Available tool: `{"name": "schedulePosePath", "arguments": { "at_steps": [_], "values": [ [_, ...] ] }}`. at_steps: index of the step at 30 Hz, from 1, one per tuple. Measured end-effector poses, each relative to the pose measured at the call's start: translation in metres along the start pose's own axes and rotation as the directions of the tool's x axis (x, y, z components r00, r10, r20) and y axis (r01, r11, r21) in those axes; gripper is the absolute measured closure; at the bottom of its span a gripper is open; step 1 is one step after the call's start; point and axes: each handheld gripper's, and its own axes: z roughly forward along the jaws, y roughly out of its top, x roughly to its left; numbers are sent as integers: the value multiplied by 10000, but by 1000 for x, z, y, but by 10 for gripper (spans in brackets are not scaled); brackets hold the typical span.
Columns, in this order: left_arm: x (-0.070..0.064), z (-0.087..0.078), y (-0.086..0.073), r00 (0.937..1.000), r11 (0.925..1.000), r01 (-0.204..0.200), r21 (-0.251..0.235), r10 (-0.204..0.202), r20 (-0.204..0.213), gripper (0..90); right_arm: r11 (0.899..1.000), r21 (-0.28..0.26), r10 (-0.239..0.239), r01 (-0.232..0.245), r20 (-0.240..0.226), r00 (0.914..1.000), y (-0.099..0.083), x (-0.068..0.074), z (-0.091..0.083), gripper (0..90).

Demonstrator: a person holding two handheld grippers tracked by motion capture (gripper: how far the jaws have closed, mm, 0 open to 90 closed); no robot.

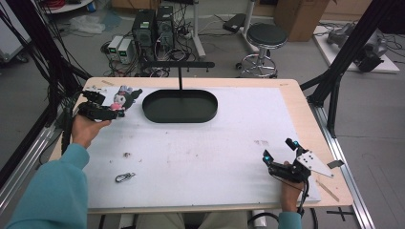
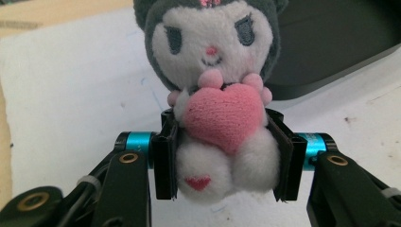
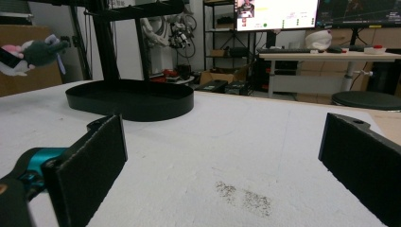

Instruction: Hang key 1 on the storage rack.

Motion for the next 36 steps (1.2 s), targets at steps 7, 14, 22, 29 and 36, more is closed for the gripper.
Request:
{"name": "schedulePosePath", "arguments": {
  "at_steps": [7,14,22,29,36],
  "values": [
    [-9,-8,18,9993,9990,-316,-318,322,207,533,10000,20,35,-35,-1,10000,0,0,0,10],
    [-17,-15,34,9976,9966,-578,-586,599,342,533,10000,44,90,-90,1,10000,0,0,0,10],
    [-20,-20,47,9960,9949,-779,-636,804,388,533,9999,51,100,-100,-16,9999,0,0,0,10],
    [-24,-17,58,9961,9946,-729,-739,762,439,533,10000,-1,75,-75,-13,10000,0,-1,0,10],
    [-29,-14,66,9945,9932,-914,-720,947,437,533,9999,39,108,-108,-22,9999,0,-1,1,10]
  ]
}}
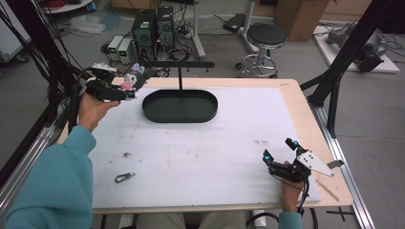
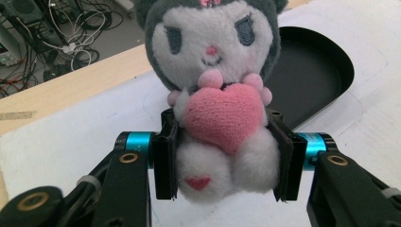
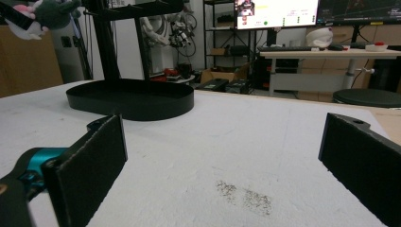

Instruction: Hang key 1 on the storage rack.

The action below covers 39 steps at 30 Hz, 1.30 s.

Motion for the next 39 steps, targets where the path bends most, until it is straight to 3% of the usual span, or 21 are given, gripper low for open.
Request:
{"name": "schedulePosePath", "arguments": {
  "at_steps": [21,39],
  "values": [
    [-5,-4,23,10000,9993,30,-365,-27,84,536,10000,-12,-37,37,0,10000,0,0,0,10],
    [-10,-3,35,9998,9992,-93,-376,98,146,536,10000,3,-10,10,-14,10000,0,0,0,10]
  ]
}}
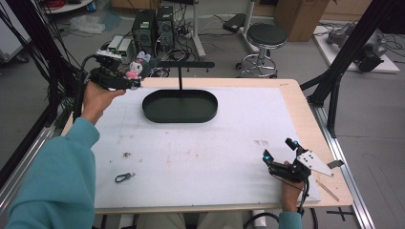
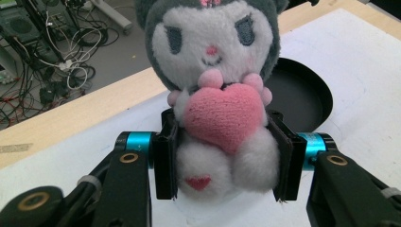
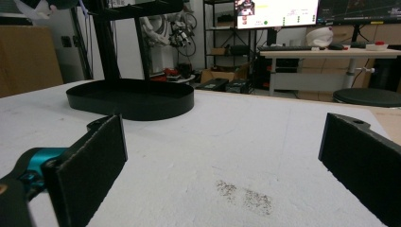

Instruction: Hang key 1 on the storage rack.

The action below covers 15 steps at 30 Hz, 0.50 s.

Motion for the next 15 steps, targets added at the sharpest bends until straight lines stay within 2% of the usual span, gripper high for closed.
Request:
{"name": "schedulePosePath", "arguments": {
  "at_steps": [5,11,15],
  "values": [
    [2,7,0,9998,10000,84,33,-83,-180,535,10000,42,56,-56,2,10000,0,0,0,10],
    [3,10,0,9989,9993,298,-246,-307,-364,535,10000,2,89,-89,2,10000,0,-1,0,10],
    [4,12,-2,9980,9993,373,-52,-375,-517,535,10000,0,86,-86,2,10000,0,-1,0,10]
  ]
}}
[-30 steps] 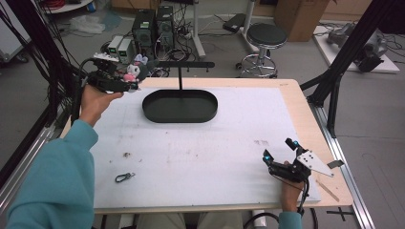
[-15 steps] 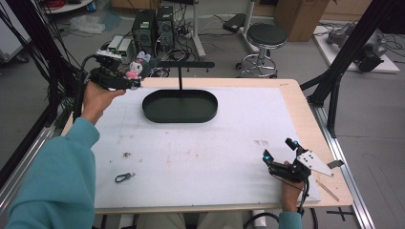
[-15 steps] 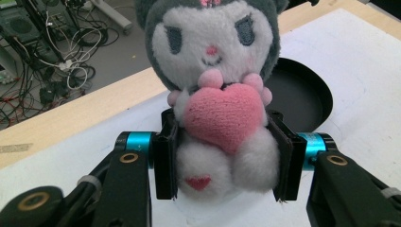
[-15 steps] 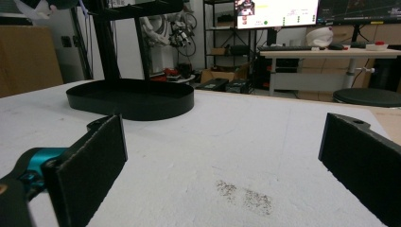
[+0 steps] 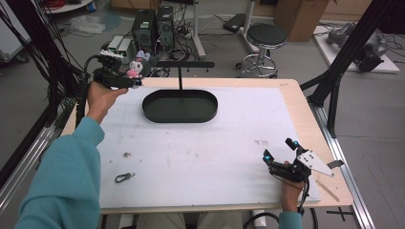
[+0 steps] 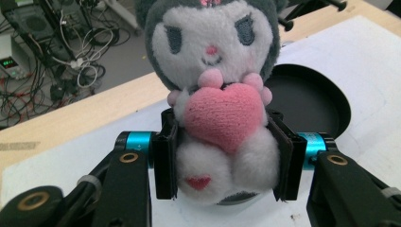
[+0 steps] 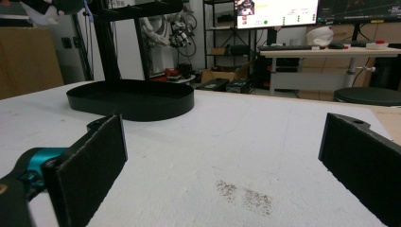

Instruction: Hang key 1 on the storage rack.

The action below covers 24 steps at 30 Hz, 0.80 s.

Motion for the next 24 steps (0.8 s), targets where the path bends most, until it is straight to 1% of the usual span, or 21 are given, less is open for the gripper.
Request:
{"name": "schedulePosePath", "arguments": {
  "at_steps": [1,6,7,8,10,11,13,15,16,18,20,24],
  "values": [
    [1,1,-1,10000,9999,37,109,-36,-71,535,10000,14,-1,1,-8,10000,0,0,0,10],
    [1,1,-3,9999,9999,-3,148,5,-130,535,10000,8,-5,5,-9,10000,0,0,0,10],
    [1,1,-4,9999,9999,99,97,-98,-122,535,10000,12,-10,10,-4,10000,0,0,0,10],
    [2,1,-6,9998,9999,109,93,-107,-151,534,10000,9,0,0,-11,10000,0,0,0,10],
    [4,2,-9,9997,9996,150,229,-146,-200,535,10000,6,-27,27,-4,10000,0,0,0,10],
    [5,3,-11,9997,9996,179,216,-175,-195,534,10000,-10,-76,76,5,10000,0,0,0,10],
    [7,3,-15,9993,9993,337,186,-333,-188,534,10000,-35,-83,83,9,10000,0,0,0,10],
    [9,3,-17,9996,9989,147,454,-135,-267,534,10000,3,-68,68,11,10000,0,0,-1,10],
    [9,3,-18,9995,9990,139,423,-127,-287,534,10000,-11,-78,78,15,10000,0,1,0,10],
    [9,3,-20,9996,9991,190,390,-183,-194,534,10000,-3,-97,97,25,9999,0,1,0,10],
    [10,4,-23,9996,9987,163,475,-153,-217,534,10000,-10,-77,77,15,10000,0,1,0,10],
    [12,5,-29,9995,9984,257,494,-248,-187,534,9999,-53,-143,143,8,9999,0,1,0,10]
  ]
}}
